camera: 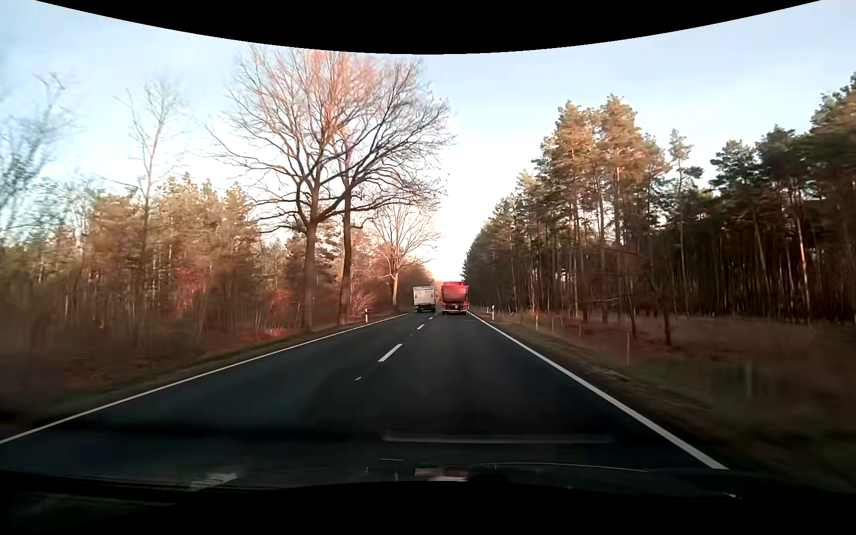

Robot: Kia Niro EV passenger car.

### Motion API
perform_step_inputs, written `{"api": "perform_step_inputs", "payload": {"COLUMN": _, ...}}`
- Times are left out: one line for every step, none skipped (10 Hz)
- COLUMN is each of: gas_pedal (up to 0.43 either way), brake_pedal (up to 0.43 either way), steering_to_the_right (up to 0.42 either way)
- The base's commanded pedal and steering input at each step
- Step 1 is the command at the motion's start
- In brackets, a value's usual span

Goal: Follow the waypoints while adhering to traffic rules and regulations

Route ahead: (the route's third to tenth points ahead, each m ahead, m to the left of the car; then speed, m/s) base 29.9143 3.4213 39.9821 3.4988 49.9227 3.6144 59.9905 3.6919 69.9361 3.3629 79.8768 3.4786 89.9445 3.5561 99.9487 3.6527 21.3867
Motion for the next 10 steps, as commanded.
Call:
{"api": "perform_step_inputs", "payload": {"gas_pedal": 0.157, "brake_pedal": 0.0, "steering_to_the_right": -0.001}}
{"api": "perform_step_inputs", "payload": {"gas_pedal": 0.15, "brake_pedal": 0.0, "steering_to_the_right": -0.001}}
{"api": "perform_step_inputs", "payload": {"gas_pedal": 0.15, "brake_pedal": 0.0, "steering_to_the_right": -0.001}}
{"api": "perform_step_inputs", "payload": {"gas_pedal": 0.15, "brake_pedal": 0.0, "steering_to_the_right": -0.001}}
{"api": "perform_step_inputs", "payload": {"gas_pedal": 0.138, "brake_pedal": 0.0, "steering_to_the_right": -0.001}}
{"api": "perform_step_inputs", "payload": {"gas_pedal": 0.138, "brake_pedal": 0.0, "steering_to_the_right": -0.001}}
{"api": "perform_step_inputs", "payload": {"gas_pedal": 0.138, "brake_pedal": 0.0, "steering_to_the_right": -0.001}}
{"api": "perform_step_inputs", "payload": {"gas_pedal": 0.13, "brake_pedal": 0.0, "steering_to_the_right": -0.002}}
{"api": "perform_step_inputs", "payload": {"gas_pedal": 0.13, "brake_pedal": 0.0, "steering_to_the_right": -0.003}}
{"api": "perform_step_inputs", "payload": {"gas_pedal": 0.118, "brake_pedal": 0.0, "steering_to_the_right": -0.003}}
